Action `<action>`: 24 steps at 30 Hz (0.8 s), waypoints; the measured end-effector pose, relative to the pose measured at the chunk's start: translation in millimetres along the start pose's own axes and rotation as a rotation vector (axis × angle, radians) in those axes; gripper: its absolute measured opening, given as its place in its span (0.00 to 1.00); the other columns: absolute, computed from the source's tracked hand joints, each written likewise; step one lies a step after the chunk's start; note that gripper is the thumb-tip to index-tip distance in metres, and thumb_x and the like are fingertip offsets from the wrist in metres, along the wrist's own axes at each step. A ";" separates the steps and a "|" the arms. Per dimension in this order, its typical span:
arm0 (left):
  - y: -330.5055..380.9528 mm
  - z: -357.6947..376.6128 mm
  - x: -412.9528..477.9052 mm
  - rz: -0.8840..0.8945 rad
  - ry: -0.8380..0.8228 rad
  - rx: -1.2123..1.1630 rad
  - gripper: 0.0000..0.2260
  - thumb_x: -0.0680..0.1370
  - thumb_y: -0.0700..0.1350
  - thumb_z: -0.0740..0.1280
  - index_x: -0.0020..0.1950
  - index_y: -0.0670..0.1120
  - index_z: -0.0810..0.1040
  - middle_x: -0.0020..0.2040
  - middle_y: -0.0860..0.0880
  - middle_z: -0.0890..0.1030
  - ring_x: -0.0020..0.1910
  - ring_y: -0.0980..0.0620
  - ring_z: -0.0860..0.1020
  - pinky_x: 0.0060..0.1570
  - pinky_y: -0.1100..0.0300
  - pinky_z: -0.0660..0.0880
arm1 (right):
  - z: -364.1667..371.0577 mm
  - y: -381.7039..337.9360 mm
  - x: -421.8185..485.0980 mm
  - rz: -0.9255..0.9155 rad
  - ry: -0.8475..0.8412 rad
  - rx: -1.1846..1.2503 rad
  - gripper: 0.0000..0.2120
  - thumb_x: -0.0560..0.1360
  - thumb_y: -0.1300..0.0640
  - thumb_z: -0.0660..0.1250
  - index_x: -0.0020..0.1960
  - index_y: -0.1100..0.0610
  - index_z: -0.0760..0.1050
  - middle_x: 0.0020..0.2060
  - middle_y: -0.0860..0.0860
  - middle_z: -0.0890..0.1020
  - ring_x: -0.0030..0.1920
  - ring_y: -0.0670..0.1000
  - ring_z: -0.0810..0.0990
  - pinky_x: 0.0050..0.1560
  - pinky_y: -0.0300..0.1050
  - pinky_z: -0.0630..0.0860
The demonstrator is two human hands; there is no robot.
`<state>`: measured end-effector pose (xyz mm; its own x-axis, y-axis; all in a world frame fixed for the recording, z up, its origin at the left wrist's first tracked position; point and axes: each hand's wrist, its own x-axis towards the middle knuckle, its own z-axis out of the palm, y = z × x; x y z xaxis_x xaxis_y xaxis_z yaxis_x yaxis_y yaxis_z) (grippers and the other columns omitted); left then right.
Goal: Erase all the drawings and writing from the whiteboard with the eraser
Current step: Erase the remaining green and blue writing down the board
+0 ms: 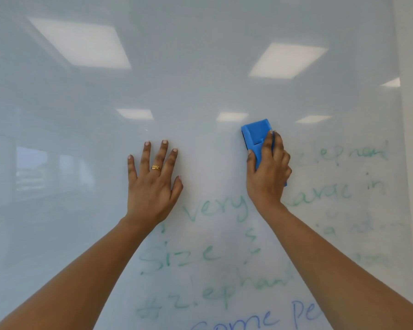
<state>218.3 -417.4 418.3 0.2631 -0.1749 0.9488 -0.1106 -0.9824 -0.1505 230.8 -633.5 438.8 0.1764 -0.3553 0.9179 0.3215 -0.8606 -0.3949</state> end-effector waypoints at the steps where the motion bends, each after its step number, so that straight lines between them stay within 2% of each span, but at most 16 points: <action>1: 0.3 -0.1 0.1 -0.006 0.000 -0.002 0.27 0.77 0.54 0.51 0.73 0.45 0.65 0.74 0.45 0.63 0.74 0.39 0.57 0.68 0.35 0.53 | 4.1 -4.8 -3.3 0.011 0.012 -0.002 0.25 0.78 0.51 0.53 0.73 0.60 0.61 0.71 0.56 0.65 0.60 0.60 0.71 0.52 0.58 0.70; 5: 4.4 0.1 2.3 -0.014 0.002 -0.005 0.27 0.77 0.55 0.51 0.72 0.43 0.66 0.74 0.43 0.64 0.73 0.38 0.57 0.67 0.34 0.53 | 11.3 -25.5 -15.4 -0.045 0.032 -0.046 0.27 0.73 0.51 0.53 0.67 0.63 0.68 0.64 0.57 0.73 0.51 0.60 0.77 0.42 0.53 0.74; 8: 11.0 1.7 3.0 -0.062 0.011 -0.016 0.28 0.76 0.56 0.51 0.71 0.42 0.67 0.73 0.42 0.64 0.73 0.39 0.57 0.67 0.33 0.52 | 13.8 -32.9 -27.1 -0.158 0.013 -0.089 0.27 0.73 0.51 0.54 0.68 0.62 0.67 0.65 0.56 0.73 0.52 0.57 0.74 0.43 0.50 0.73; 10: 18.0 3.0 4.8 -0.095 0.025 -0.016 0.28 0.76 0.56 0.51 0.69 0.41 0.68 0.73 0.41 0.64 0.73 0.40 0.58 0.66 0.33 0.54 | 15.6 -30.3 -36.4 -0.303 -0.010 -0.125 0.27 0.74 0.51 0.54 0.69 0.61 0.66 0.66 0.55 0.72 0.52 0.55 0.71 0.44 0.50 0.72; 12: 27.0 4.3 9.2 -0.117 0.044 -0.022 0.27 0.76 0.56 0.51 0.68 0.40 0.69 0.72 0.39 0.65 0.73 0.41 0.60 0.66 0.34 0.55 | 15.7 -22.3 -39.5 -0.439 -0.020 -0.155 0.26 0.75 0.51 0.55 0.70 0.60 0.65 0.67 0.55 0.71 0.53 0.54 0.71 0.45 0.49 0.72; 15: 42.5 5.8 18.5 -0.118 0.073 -0.052 0.27 0.76 0.56 0.51 0.68 0.41 0.70 0.72 0.39 0.65 0.73 0.41 0.60 0.67 0.36 0.55 | 14.8 -7.0 -31.9 -0.534 -0.022 -0.167 0.26 0.75 0.50 0.55 0.71 0.60 0.63 0.68 0.54 0.70 0.54 0.54 0.70 0.45 0.49 0.72; 20: 71.6 12.2 35.0 0.050 0.083 -0.066 0.27 0.77 0.55 0.51 0.70 0.42 0.68 0.74 0.43 0.63 0.73 0.45 0.60 0.70 0.46 0.53 | 7.7 25.0 -11.9 -0.498 0.032 -0.167 0.26 0.76 0.49 0.55 0.71 0.59 0.62 0.68 0.55 0.70 0.53 0.54 0.70 0.44 0.48 0.73; 24: 94.7 19.7 39.6 0.010 0.076 -0.112 0.29 0.77 0.55 0.51 0.73 0.40 0.63 0.74 0.43 0.62 0.74 0.47 0.59 0.71 0.52 0.46 | -1.9 60.0 15.2 -0.399 0.103 -0.194 0.26 0.76 0.50 0.55 0.70 0.60 0.62 0.66 0.56 0.72 0.51 0.55 0.73 0.42 0.47 0.73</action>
<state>237.1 -518.7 436.2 0.1888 -0.1751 0.9663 -0.2200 -0.9665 -0.1322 251.0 -691.3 429.1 -0.0226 -0.0077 0.9997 0.1633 -0.9866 -0.0039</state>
